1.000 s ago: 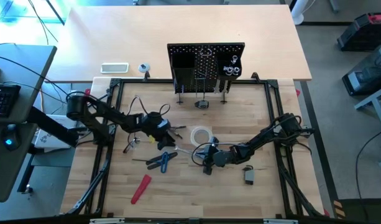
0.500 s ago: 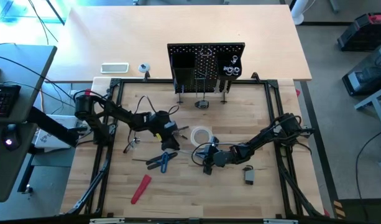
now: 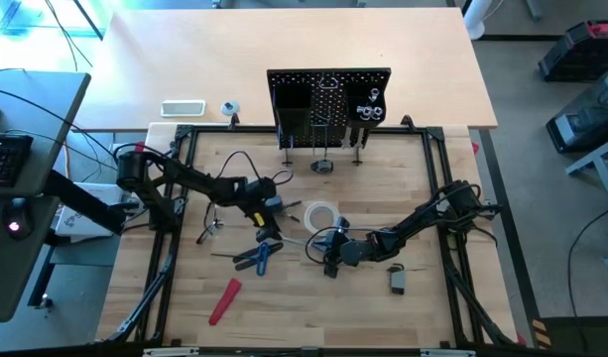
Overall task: Hang tools onto peg board
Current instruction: Hang the silver wrench on the peg board
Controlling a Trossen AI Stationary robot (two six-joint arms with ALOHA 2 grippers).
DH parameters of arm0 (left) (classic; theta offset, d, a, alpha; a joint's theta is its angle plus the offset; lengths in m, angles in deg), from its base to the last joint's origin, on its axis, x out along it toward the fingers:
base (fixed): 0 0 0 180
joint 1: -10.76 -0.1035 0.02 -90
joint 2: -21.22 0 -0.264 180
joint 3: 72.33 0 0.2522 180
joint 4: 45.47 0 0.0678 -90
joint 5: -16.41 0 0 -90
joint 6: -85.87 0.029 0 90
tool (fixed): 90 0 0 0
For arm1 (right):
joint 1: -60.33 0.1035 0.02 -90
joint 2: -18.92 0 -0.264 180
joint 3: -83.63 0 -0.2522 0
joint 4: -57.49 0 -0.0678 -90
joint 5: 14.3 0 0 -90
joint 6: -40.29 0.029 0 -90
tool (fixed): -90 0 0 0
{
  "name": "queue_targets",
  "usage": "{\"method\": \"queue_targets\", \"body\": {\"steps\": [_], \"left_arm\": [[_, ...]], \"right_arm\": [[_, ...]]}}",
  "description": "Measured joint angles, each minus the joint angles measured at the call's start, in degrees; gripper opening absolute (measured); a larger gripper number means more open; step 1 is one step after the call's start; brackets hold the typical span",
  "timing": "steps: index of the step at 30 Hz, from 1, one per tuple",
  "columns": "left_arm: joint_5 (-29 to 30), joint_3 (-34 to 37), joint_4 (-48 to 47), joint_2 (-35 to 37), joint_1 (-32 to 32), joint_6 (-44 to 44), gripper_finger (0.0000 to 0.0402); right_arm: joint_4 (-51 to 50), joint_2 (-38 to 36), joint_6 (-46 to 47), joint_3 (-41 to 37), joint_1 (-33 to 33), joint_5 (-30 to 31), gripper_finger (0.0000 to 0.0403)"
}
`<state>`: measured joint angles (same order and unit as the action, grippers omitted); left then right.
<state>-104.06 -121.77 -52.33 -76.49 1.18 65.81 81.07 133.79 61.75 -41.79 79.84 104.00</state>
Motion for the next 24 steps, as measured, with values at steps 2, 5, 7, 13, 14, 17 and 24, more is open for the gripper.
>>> {"method": "queue_targets", "body": {"steps": [2,5,7,13,14,17,24], "left_arm": [[-1.17,-0.23,-0.98,-0.28,-0.1,0.35,0.0143],[-2.52,-0.22,-1.14,-0.3,-0.11,0.45,0.0143],[-3.69,-0.18,-0.7,-0.24,-0.04,-0.04,0.0143],[-4.89,-1.33,-1.3,-0.38,0.04,-0.83,0.0135],[-4.91,-1.63,-1.42,-0.46,0.04,-0.86,0.013],[-4.94,-2.99,-1.75,-0.64,0.09,-0.7,0.0111],[-8.68,-7.81,-4.48,-4.74,0.74,2.64,0.0082]], "right_arm": [[0.0,0.0,-0.08,-0.02,0.0,0.11,0.0028],[0.0,0.0,-0.53,-0.02,0.0,0.35,0.0028],[0.09,0.0,-0.88,-0.02,0.0,0.61,0.0028],[0.17,0.0,-0.95,-0.04,-0.13,0.62,0.0028],[0.17,0.0,-0.95,-0.04,-0.13,0.64,0.0028],[0.2,0.0,-0.95,-0.06,-0.13,0.76,0.0028],[0.15,-0.04,-0.95,-0.08,-0.09,1.25,0.0028]]}}
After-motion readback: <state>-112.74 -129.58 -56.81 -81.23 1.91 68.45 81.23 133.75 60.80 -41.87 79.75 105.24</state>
